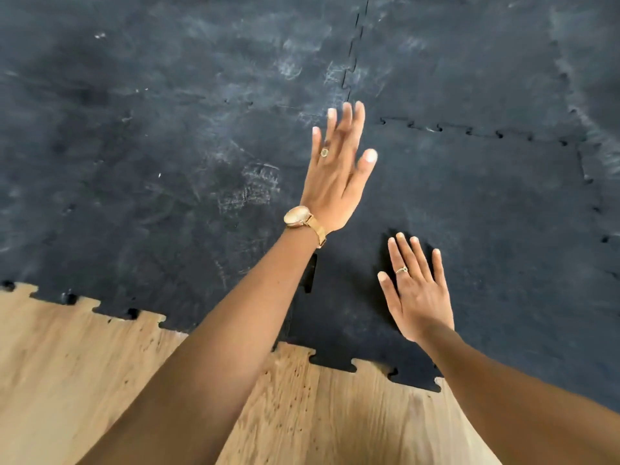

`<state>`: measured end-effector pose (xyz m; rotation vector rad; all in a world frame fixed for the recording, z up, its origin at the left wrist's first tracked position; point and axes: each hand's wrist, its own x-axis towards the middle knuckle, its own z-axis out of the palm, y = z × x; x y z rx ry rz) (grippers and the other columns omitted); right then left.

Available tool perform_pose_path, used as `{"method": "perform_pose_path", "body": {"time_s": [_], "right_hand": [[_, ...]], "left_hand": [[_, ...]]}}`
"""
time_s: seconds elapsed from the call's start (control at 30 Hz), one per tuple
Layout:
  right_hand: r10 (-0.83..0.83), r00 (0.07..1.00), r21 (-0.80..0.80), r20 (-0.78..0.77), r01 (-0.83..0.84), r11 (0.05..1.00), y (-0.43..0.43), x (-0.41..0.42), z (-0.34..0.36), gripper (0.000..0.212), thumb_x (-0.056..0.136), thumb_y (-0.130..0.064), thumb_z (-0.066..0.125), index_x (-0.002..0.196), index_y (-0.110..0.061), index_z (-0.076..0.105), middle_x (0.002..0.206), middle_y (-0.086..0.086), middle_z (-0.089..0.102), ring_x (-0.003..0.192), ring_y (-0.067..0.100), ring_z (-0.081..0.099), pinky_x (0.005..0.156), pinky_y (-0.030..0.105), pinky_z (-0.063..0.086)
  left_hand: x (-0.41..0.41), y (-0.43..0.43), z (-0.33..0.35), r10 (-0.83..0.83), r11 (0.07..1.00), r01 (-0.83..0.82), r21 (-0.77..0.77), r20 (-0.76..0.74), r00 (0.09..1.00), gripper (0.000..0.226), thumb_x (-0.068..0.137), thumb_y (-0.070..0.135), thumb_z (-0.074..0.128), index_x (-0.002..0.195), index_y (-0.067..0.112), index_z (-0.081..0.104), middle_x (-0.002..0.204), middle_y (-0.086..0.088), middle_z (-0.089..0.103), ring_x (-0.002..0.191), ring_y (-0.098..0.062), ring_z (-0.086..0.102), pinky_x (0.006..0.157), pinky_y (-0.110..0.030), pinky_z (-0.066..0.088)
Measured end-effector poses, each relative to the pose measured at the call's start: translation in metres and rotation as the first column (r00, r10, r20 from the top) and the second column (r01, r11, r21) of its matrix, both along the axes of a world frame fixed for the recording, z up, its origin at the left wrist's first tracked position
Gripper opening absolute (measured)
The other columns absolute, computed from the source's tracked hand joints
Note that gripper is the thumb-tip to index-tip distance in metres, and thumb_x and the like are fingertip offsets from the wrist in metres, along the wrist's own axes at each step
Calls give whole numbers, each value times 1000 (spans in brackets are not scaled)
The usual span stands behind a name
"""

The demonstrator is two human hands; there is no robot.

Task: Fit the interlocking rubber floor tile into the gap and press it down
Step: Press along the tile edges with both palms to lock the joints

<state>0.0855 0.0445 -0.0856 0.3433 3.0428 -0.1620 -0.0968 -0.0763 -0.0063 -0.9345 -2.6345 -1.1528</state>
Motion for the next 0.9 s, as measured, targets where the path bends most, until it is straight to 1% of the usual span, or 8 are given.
{"method": "perform_pose_path", "body": {"time_s": [0.13, 0.3, 0.4, 0.47, 0.57, 0.67, 0.77, 0.9], "right_hand": [[-258, 964, -12, -63, 258, 966, -5, 8, -4, 68, 98, -50, 8, 153, -11, 12, 163, 2, 12, 151, 22, 3, 120, 52, -3], [-283, 958, -49, -52, 281, 959, -5, 9, 0, 69, 97, -50, 11, 153, -9, 19, 162, 4, 18, 150, 26, 8, 118, 59, 4], [-299, 952, -53, -70, 296, 954, -4, 6, 0, 69, 97, -51, 13, 152, -10, 21, 161, 4, 21, 150, 26, 9, 118, 59, 4], [-292, 954, -60, -75, 288, 956, -3, 5, 0, 68, 97, -50, 15, 152, -10, 22, 161, 5, 22, 150, 26, 10, 118, 59, 4], [-293, 953, -62, -76, 288, 955, -1, 7, -2, 67, 98, -49, 18, 152, -10, 22, 161, 5, 21, 150, 26, 9, 118, 58, 2], [-293, 952, -55, -91, 289, 956, -3, 7, -2, 65, 98, -48, 20, 152, -10, 22, 161, 5, 21, 150, 27, 9, 118, 59, 3], [-298, 952, -64, -73, 294, 954, -2, 6, -1, 66, 98, -48, 19, 152, -10, 22, 161, 6, 21, 150, 27, 8, 118, 60, 4], [-301, 951, -65, -75, 297, 953, -3, 6, 0, 67, 97, -48, 19, 151, -10, 25, 160, 6, 23, 149, 27, 10, 117, 61, 6]], "left_hand": [[36, -2, -75, -65, 810, 6, -586, -80, 995, 74, 99, 57, 17, 154, 13, -5, 162, -15, -7, 149, -27, -11, 121, -46, -3], [26, -8, -71, -75, 987, 104, -124, 219, 973, 80, 94, 52, 30, 154, 13, -8, 162, -11, -13, 148, -23, -19, 121, -44, -7], [24, -1, -49, -18, 989, -45, 143, 412, 911, 83, 92, 54, 30, 153, 14, -10, 163, -5, -13, 145, -11, -21, 121, -44, -10], [23, 7, -19, 20, 962, -109, 251, 332, 943, 78, 95, 48, 27, 153, 10, -8, 162, -2, -11, 146, -12, -18, 120, -40, -11], [36, 4, -32, 66, 997, -66, -30, -28, 997, 69, 100, 43, 27, 154, 10, 0, 160, -5, -8, 149, -27, -11, 121, -46, -6], [44, -7, -78, 40, 891, -55, -450, -44, 998, 79, 97, 58, 27, 154, 13, -3, 161, -18, -9, 148, -33, -13, 121, -49, -3], [37, -7, -72, 1, 948, 29, -317, 95, 995, 80, 95, 55, 30, 154, 16, -7, 162, -14, -11, 148, -25, -19, 121, -48, -3], [34, -10, -55, 18, 972, -124, 198, 466, 884, 83, 93, 46, 39, 153, 20, -12, 162, 4, -15, 146, -9, -21, 122, -47, -2]]}}
